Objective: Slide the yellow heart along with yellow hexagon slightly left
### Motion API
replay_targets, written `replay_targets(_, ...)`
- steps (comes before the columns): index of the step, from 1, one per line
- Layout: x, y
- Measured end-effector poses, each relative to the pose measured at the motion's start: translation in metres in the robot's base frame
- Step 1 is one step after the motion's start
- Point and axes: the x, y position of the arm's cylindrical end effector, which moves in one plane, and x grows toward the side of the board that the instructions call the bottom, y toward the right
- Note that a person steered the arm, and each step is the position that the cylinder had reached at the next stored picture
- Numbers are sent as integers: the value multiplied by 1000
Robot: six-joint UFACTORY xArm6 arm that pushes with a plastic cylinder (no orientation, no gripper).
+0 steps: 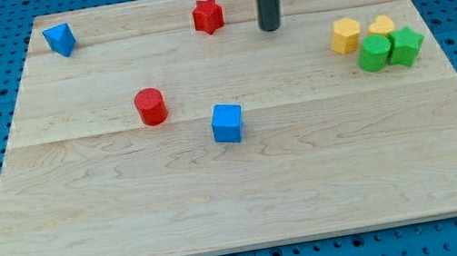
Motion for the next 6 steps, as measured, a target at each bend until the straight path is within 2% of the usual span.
replay_targets(1,-6,84)
replay_targets(2,26,165)
replay_targets(3,59,169)
replay_targets(4,61,122)
replay_targets(5,47,35)
replay_targets(6,47,-25)
